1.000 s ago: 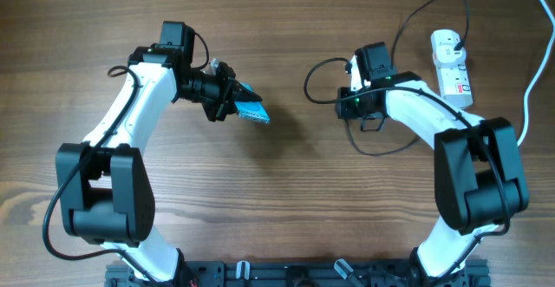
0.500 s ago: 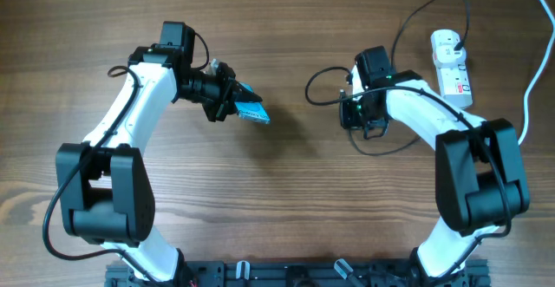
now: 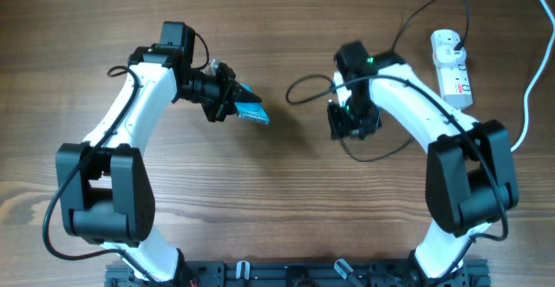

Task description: Plug charger to phone and switch on socket

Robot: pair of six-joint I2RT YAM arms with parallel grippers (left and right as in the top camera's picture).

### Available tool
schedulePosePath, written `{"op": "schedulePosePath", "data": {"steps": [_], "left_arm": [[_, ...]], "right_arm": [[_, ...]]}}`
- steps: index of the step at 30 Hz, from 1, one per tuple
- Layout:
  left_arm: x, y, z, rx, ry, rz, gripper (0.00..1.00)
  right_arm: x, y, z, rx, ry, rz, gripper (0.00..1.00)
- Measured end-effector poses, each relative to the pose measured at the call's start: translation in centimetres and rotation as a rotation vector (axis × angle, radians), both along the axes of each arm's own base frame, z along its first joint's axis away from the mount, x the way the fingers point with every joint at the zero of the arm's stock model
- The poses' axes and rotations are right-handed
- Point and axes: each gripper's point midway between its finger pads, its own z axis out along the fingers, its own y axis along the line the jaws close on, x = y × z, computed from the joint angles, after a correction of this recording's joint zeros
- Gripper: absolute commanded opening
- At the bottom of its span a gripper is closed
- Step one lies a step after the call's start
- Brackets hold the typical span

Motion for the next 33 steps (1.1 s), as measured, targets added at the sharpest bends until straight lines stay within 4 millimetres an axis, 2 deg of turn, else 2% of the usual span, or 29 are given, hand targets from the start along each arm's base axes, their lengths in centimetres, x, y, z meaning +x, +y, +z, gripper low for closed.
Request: {"op": "schedulePosePath", "data": {"steps": [2,4,9,12,16,18,23,30,33], "left_arm": [[0.0,0.0,0.0,0.000,0.001,0.000,0.04],[0.0,0.0,0.0,0.000,0.000,0.000,0.04],[0.0,0.0,0.0,0.000,0.001,0.000,0.04],[0.0,0.0,0.0,0.000,0.001,0.000,0.04],[0.0,0.0,0.0,0.000,0.000,0.000,0.04],[0.0,0.0,0.0,0.000,0.001,0.000,0.04],[0.0,0.0,0.0,0.000,0.001,0.000,0.04],[0.0,0.0,0.0,0.000,0.001,0.000,0.04],[0.0,0.0,0.0,0.000,0.001,0.000,0.04]], "right_arm": [[1.5,0.6,0.9,0.020,-0.053,0.014,0.50],[2.5,0.8,1.0,0.029,-0.098,0.037,0.49],[5.6,0.9,0.1,0.020,-0.247,0.071,0.30],[6.0,0.4,-2.1,-0.002,-0.298,0.055,0.21],[5.9,0.4,-4.6,-0.004,-0.357,0.039,0.21],[6.6,1.0,-4.6,-0.014,-0.414,0.015,0.21],[7.0,1.4,-4.6,-0.058,-0.467,-0.021,0.19],[6.8,1.1,-4.7,-0.069,-0.460,-0.077,0.18],[6.6,1.0,-4.7,-0.072,-0.452,-0.076,0.15]]}}
